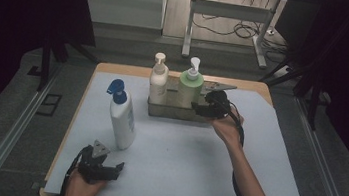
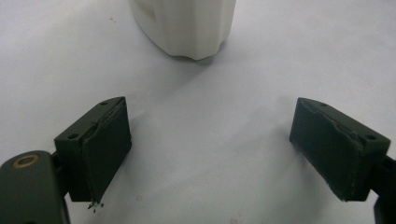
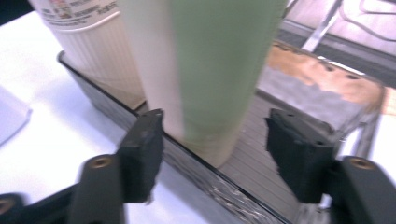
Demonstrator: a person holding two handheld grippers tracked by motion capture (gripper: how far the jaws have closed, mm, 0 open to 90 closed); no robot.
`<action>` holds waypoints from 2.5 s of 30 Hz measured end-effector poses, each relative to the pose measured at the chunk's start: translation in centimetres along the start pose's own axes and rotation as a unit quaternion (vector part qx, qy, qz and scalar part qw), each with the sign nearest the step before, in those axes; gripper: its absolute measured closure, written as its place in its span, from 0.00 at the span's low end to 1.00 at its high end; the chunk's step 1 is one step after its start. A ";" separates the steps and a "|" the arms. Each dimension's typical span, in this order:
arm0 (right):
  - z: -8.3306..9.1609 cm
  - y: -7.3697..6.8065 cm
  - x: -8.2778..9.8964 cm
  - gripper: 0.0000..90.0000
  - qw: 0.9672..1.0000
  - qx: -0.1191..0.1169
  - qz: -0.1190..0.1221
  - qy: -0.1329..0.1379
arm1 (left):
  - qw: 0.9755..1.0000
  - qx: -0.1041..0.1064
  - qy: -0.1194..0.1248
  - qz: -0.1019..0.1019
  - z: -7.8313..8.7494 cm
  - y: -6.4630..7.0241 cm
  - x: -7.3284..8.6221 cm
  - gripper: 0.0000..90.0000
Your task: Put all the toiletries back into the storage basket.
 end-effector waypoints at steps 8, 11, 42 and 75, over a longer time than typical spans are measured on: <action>-0.3 0.9 0.2 0.73 1.000 0.019 0.001 -0.016 | 1.000 0.000 0.000 0.000 0.0 0.0 0.0 0.14; -0.8 1.0 0.1 0.82 0.999 0.033 -0.010 -0.015 | 1.000 0.000 0.000 0.000 0.0 0.0 0.0 0.14; -5.9 1.5 -0.6 1.00 0.996 0.058 -0.059 -0.026 | 1.000 0.000 -0.001 0.000 0.0 0.0 0.0 0.14; -6.6 -1.1 -0.6 1.00 0.998 0.021 -0.045 -0.031 | 1.000 0.000 -0.001 0.000 0.0 0.0 0.0 0.14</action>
Point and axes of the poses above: each handheld gripper's, and its own axes: z roughly backward along the jaws, x roughly out of its underside, y roughly to its right, the point moved 3 cm from there along -z, roughly forward along the jaws, and after that the axes turned 12 degrees about x, right-handed, at the moved point
